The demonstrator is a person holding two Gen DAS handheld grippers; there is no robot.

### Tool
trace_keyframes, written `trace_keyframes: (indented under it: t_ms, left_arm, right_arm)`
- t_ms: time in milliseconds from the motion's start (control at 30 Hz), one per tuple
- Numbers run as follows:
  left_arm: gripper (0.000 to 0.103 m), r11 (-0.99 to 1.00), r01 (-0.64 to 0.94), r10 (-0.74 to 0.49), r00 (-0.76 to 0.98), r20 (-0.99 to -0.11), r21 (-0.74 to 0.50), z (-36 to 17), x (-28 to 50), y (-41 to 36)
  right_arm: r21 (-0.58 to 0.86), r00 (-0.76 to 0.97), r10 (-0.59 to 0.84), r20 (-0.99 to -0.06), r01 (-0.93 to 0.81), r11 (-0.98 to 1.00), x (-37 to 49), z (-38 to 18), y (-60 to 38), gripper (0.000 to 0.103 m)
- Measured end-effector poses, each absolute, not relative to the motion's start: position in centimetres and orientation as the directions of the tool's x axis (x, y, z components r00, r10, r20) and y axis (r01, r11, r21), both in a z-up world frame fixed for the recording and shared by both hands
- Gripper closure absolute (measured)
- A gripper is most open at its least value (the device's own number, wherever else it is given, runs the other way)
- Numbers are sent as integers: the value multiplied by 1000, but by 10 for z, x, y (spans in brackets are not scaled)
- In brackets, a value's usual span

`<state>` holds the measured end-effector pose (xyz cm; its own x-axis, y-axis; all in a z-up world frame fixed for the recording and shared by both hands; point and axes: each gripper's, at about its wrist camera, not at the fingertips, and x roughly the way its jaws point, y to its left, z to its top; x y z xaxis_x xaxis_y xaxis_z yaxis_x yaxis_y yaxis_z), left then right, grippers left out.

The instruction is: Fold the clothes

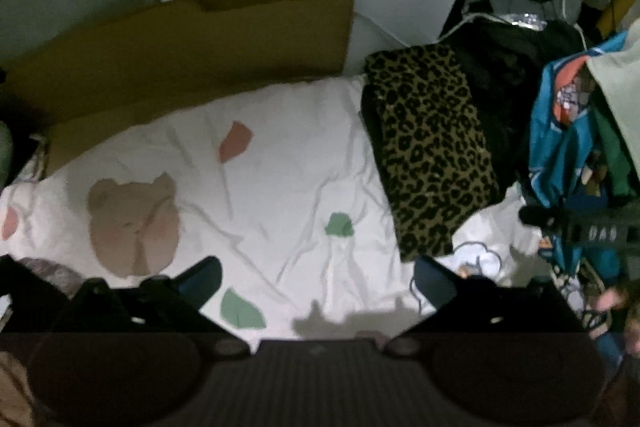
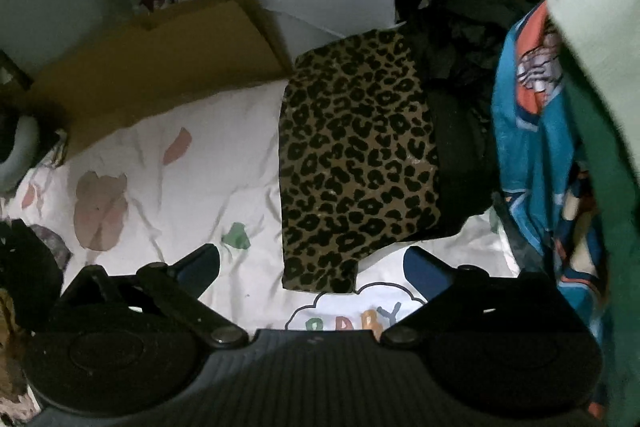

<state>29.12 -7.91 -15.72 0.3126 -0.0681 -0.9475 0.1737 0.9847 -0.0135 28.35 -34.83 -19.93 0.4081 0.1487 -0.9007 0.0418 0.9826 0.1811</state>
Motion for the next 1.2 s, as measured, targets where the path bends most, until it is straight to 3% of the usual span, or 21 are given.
trace_keyframes:
  t_ms: [267, 833, 1033, 1200]
  left_arm:
    - [0, 975, 218, -26, 345, -938, 53, -89, 261, -77]
    - [0, 985, -21, 166, 406, -899, 173, 83, 203, 11]
    - [0, 979, -42, 199, 388, -900, 198, 114, 164, 30]
    - [0, 972, -88, 236, 349, -907, 218, 102, 128, 43]
  right_arm:
    - [134, 378, 101, -920, 62, 989, 277, -136, -353, 1]
    - [102, 429, 111, -897, -44, 994, 241, 14, -312, 1]
    - [129, 457, 156, -876, -89, 988, 215, 48, -283, 1]
    - [121, 457, 168, -874, -131, 984, 187, 57, -250, 1]
